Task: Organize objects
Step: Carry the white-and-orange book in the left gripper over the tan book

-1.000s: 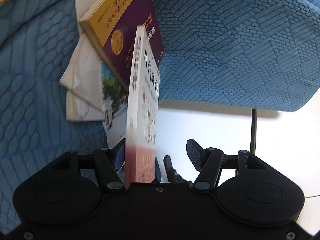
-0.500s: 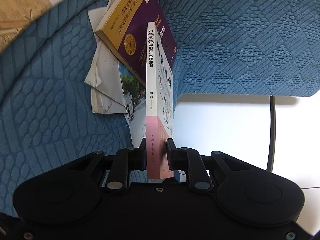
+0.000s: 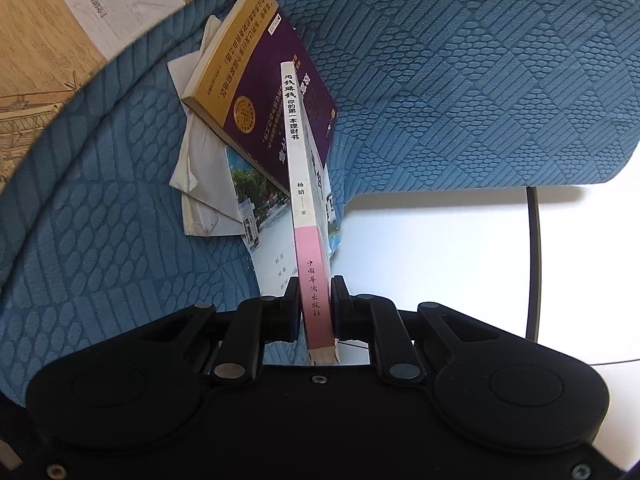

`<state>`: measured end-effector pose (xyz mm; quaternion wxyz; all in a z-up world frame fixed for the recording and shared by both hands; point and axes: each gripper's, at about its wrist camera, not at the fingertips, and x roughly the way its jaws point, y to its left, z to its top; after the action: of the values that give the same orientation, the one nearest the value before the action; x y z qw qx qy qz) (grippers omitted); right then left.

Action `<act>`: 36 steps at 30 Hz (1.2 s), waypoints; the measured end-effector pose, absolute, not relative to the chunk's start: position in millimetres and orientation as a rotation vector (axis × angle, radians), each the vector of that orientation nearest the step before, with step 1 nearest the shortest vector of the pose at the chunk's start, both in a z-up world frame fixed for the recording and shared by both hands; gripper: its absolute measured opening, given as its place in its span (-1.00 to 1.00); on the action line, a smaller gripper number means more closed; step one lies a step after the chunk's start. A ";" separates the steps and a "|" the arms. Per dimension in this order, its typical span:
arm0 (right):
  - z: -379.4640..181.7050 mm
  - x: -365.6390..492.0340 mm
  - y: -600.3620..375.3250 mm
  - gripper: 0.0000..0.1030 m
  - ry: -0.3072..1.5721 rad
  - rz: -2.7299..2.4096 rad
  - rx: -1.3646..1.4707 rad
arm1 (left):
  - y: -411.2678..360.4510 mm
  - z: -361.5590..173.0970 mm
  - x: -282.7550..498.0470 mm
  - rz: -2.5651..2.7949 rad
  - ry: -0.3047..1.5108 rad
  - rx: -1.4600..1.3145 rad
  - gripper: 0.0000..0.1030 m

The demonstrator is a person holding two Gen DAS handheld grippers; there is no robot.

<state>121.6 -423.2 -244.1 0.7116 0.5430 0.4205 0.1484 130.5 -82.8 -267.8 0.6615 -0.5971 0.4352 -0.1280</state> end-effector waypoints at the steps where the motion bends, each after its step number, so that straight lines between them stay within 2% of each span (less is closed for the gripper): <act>1: -244.4 118.1 -421.1 0.50 0.931 0.324 1.211 | -82.1 -267.5 129.7 -0.289 0.984 -1.350 -0.75; 11: -272.8 133.4 -392.3 0.45 0.969 0.296 1.318 | -70.1 -254.9 122.7 -0.276 0.983 -1.305 -0.75; 13: -275.4 135.5 -393.4 0.18 0.949 0.262 1.328 | -66.7 -252.8 120.8 -0.274 0.981 -1.290 -0.74; 14: -275.8 136.1 -394.0 0.13 0.945 0.251 1.331 | -64.7 -251.5 119.9 -0.274 0.979 -1.285 -0.74; 16: -275.0 137.2 -393.5 -0.12 0.943 0.252 1.322 | -60.4 -249.4 117.5 -0.274 0.974 -1.281 -0.72; 20: -265.5 139.9 -387.8 -0.46 0.932 0.289 1.254 | -50.3 -242.5 112.0 -0.273 0.957 -1.270 -0.68; 22: -259.8 139.2 -385.8 -0.52 0.920 0.322 1.236 | -45.2 -237.3 107.3 -0.276 0.946 -1.262 -0.66; 36: -179.0 119.6 -356.5 -0.51 0.812 0.517 1.057 | -7.3 -168.1 72.2 -0.344 0.804 -1.228 -0.63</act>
<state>119.6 -356.5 -179.0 0.7553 0.4846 0.3722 0.2370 72.2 -7.3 -168.1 0.7291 -0.5576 0.3648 -0.1561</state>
